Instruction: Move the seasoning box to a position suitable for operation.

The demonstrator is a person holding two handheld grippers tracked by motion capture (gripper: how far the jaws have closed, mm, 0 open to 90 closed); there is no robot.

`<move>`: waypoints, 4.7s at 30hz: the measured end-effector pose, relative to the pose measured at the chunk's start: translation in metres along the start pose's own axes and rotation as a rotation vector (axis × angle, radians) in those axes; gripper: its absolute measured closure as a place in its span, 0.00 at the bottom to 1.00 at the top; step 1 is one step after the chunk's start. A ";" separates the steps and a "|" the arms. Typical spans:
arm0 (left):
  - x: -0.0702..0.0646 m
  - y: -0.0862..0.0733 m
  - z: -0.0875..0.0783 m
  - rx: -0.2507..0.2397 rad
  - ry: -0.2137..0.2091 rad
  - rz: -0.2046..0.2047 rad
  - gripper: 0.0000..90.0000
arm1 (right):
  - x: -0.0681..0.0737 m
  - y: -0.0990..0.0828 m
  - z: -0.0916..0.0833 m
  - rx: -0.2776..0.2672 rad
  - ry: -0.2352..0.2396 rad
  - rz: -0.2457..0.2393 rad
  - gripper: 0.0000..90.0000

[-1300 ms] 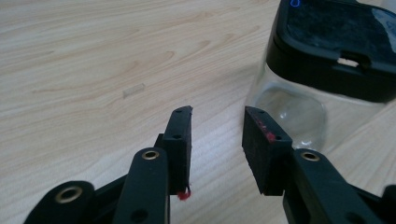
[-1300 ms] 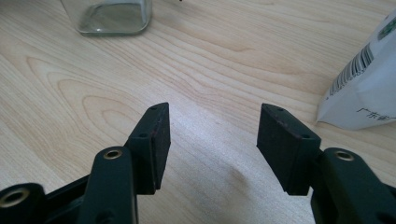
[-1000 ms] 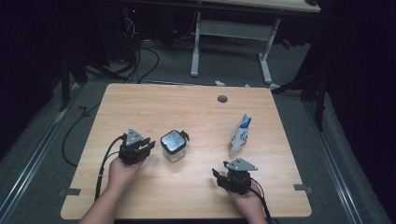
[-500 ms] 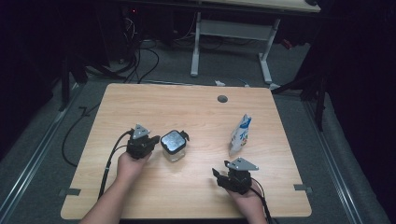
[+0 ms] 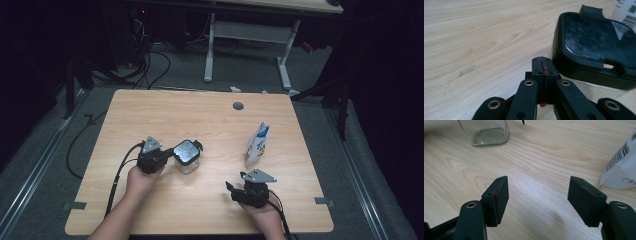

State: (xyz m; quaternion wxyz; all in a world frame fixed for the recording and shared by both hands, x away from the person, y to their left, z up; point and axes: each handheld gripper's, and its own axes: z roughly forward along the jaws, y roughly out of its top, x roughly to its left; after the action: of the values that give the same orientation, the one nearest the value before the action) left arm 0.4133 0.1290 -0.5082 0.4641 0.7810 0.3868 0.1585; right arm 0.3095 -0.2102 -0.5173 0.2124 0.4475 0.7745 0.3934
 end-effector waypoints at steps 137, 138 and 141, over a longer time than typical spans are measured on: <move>-0.042 0.028 -0.018 -0.121 -0.060 0.041 0.74 | 0.026 0.034 0.021 -0.073 -0.063 -0.042 0.76; -0.043 0.030 -0.018 -0.126 -0.067 0.030 0.75 | 0.026 0.033 0.019 -0.081 -0.065 -0.041 0.76; -0.047 0.036 -0.015 -0.140 -0.050 0.034 0.80 | 0.025 0.031 0.018 -0.079 -0.063 -0.042 0.79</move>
State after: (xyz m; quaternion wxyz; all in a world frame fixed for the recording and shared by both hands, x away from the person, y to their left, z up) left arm 0.3897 0.0928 -0.4643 0.5244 0.7568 0.3496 0.1732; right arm 0.3252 -0.1723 -0.5027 0.2623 0.4344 0.7607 0.4048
